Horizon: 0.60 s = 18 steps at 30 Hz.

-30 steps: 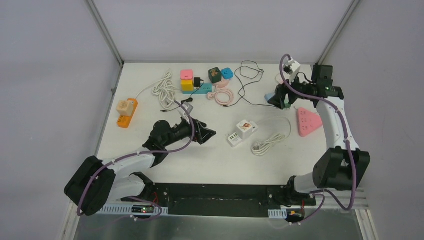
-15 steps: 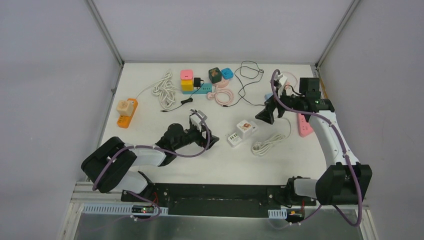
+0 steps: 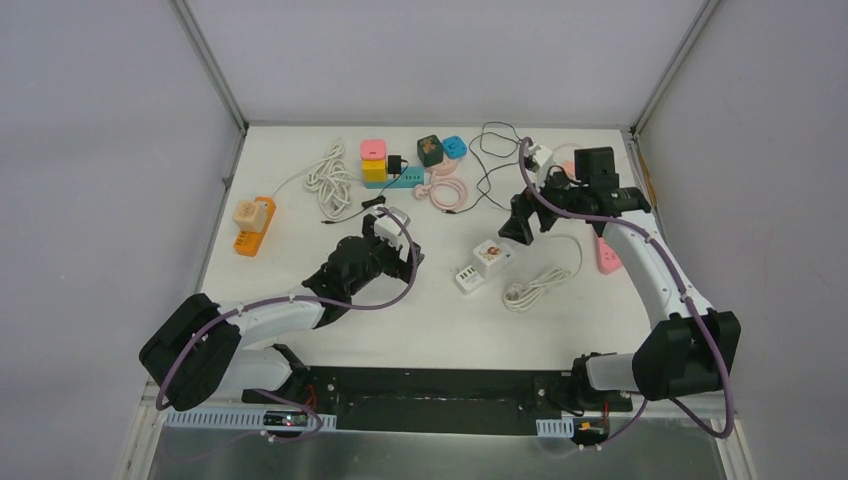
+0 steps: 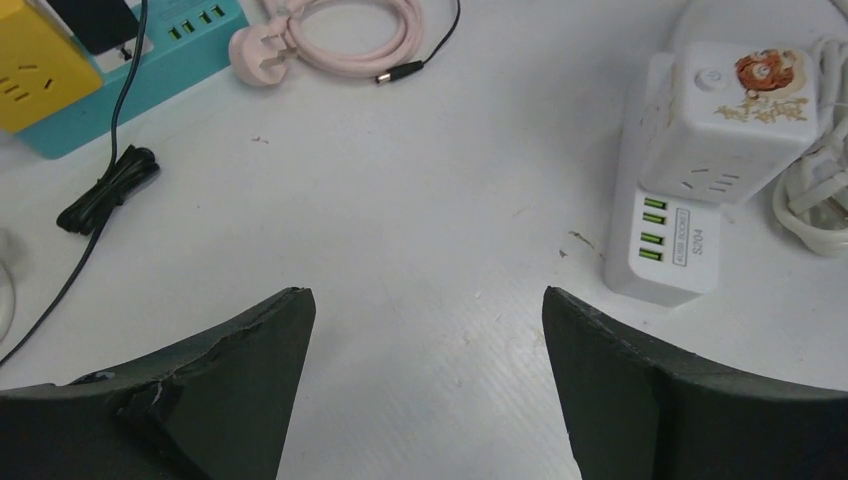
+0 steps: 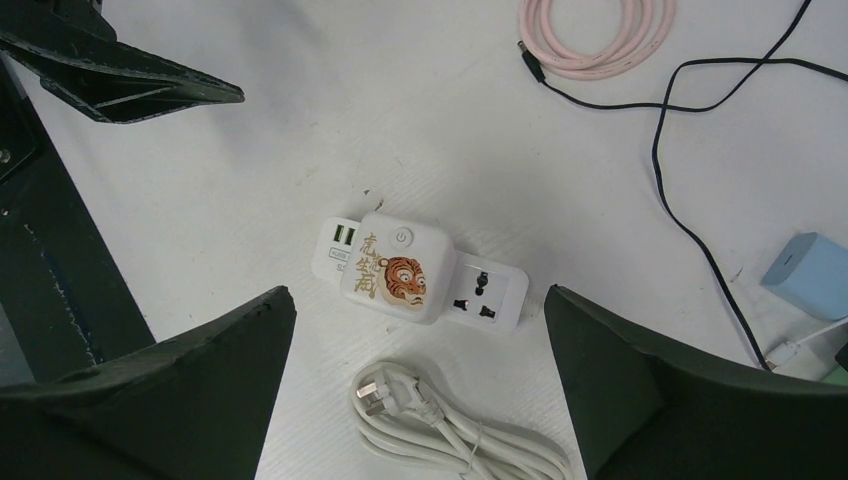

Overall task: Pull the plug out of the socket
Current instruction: Remove the plug from the socket.

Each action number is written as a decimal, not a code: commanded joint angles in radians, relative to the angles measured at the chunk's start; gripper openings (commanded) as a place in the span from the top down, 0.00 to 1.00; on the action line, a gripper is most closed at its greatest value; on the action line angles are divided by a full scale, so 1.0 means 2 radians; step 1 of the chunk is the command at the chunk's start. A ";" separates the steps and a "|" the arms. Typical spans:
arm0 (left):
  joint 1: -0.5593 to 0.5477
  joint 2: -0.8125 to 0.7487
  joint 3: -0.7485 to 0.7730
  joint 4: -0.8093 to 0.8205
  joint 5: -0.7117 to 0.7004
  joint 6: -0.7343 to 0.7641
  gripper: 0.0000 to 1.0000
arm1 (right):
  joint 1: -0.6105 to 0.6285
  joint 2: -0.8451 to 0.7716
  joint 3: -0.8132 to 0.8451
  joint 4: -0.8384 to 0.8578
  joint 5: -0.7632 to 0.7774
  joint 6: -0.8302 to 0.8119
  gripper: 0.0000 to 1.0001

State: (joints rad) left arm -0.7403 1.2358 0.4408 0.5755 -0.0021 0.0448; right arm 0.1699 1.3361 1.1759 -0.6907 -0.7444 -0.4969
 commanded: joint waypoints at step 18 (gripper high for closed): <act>-0.003 -0.012 -0.029 0.030 -0.030 0.011 0.11 | 0.055 0.038 0.028 0.015 0.103 0.043 0.00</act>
State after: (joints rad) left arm -0.7403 1.2373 0.3931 0.5827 -0.0475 0.0547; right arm 0.2668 1.3937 1.1877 -0.6930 -0.5919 -0.4480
